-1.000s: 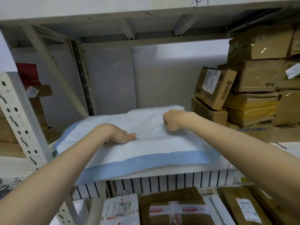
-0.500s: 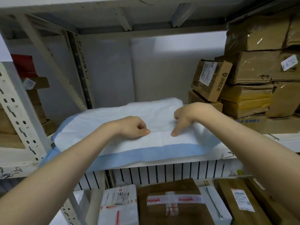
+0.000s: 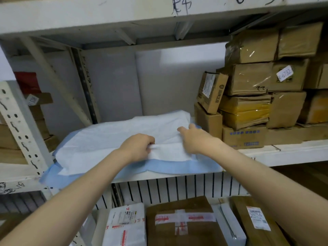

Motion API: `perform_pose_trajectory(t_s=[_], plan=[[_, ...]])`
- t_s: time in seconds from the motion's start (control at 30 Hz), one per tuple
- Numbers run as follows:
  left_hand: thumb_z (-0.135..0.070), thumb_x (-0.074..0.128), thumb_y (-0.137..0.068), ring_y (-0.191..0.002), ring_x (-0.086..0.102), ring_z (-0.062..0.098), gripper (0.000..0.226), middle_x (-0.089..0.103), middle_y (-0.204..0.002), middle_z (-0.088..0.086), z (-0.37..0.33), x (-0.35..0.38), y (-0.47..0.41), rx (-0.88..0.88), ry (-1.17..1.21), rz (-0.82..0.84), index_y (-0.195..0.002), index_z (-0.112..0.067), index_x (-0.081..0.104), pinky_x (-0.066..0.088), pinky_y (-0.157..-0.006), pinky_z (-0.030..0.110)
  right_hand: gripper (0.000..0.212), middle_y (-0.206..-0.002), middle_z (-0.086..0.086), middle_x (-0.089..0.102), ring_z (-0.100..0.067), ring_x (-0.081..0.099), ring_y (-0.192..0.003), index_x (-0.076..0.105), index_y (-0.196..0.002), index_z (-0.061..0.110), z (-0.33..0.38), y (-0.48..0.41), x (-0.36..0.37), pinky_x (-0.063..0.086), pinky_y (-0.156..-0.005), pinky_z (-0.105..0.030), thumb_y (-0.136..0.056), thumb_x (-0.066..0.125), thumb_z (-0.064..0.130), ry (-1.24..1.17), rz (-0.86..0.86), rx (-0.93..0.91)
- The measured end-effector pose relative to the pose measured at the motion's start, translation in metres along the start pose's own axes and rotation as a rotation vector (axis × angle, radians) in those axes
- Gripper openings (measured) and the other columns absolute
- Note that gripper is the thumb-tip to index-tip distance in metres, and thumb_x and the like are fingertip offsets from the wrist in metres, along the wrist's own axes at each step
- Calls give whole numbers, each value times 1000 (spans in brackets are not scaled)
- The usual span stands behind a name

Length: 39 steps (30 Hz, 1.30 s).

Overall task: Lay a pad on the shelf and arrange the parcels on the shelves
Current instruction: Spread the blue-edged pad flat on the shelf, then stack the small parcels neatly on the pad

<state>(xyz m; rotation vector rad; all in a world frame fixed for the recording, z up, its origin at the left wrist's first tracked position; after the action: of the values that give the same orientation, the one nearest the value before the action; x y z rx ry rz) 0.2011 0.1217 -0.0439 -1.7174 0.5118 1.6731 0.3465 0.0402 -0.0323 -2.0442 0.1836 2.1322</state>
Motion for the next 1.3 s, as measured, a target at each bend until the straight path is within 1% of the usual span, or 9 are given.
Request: perform_pose_trajectory(t_s=[0.13,0.33,0.4,0.47,0.57,0.67,0.97,1.13,1.3], plan=[[-5,49,-79,-78,46,25,23,48,-80,0,-8,-5,1,-57,-40,40,-70,-25,41,36,-64,29,19,-116,-11,53,-27,50,-95,54,-104,8,2,5,3,41,-76,-34,-92,40,4,24,-40,-43],[-1,48,-77,-80,46,24,26,51,-83,1,-14,-2,0,-110,-6,146,-66,-24,40,34,-66,29,13,-94,-5,50,-22,45,-78,50,-90,12,6,1,-5,36,-70,-32,-93,40,4,194,-21,-35],[-5,55,-80,-87,48,21,17,55,-99,3,-14,-5,-2,-99,56,218,-85,-22,54,39,-72,28,13,-97,-7,54,-23,49,-78,50,-92,11,2,-1,-10,37,-66,-32,-91,40,2,103,-101,-43],[-18,66,-81,-95,53,19,34,52,-106,0,-17,-12,-7,-90,151,263,-113,-20,57,46,-83,28,19,-110,-10,55,-29,53,-92,52,-108,9,-3,3,-27,36,-64,-32,-91,43,7,-48,-355,-44],[-31,69,-83,-95,56,17,44,56,-111,2,-29,-36,-21,-46,290,144,-123,-20,55,44,-85,24,35,-118,-11,51,-31,50,-107,48,-122,9,-20,15,-63,40,-65,-34,-88,50,17,-88,-739,-7],[-33,67,-85,-94,57,17,38,59,-110,3,-41,-58,-37,-2,338,34,-120,-18,58,41,-81,23,44,-123,-15,50,-32,48,-111,47,-125,5,-46,23,-99,47,-75,-38,-84,57,18,-11,-933,93],[-24,68,-83,-85,58,15,17,63,-91,0,-65,-91,-65,148,519,-131,-99,-18,65,42,-74,23,41,-122,-16,49,-31,47,-108,48,-125,4,-73,16,-135,44,-78,-36,-89,56,22,142,-1030,234],[-19,69,-83,-80,57,15,15,63,-87,2,-79,-112,-81,208,657,-198,-96,-14,67,47,-76,25,30,-120,-11,51,-25,48,-109,53,-118,8,-85,31,-151,42,-82,-33,-92,53,24,-18,-1195,227],[-16,68,-84,-98,59,18,16,63,-100,1,-98,-127,-94,222,770,-271,-99,-18,64,46,-82,27,34,-120,-7,48,-20,47,-109,49,-120,10,-118,51,-157,40,-82,-27,-88,58,20,-184,-1288,303]])
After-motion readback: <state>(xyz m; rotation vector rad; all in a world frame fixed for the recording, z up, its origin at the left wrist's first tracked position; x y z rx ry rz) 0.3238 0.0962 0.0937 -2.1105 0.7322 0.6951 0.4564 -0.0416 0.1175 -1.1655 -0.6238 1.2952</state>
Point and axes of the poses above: each hand's wrist, its own y-axis away from the middle knuckle, its own x-axis out of the palm, z = x × y, the point moved 6 cm from there along -y, towards the middle knuckle
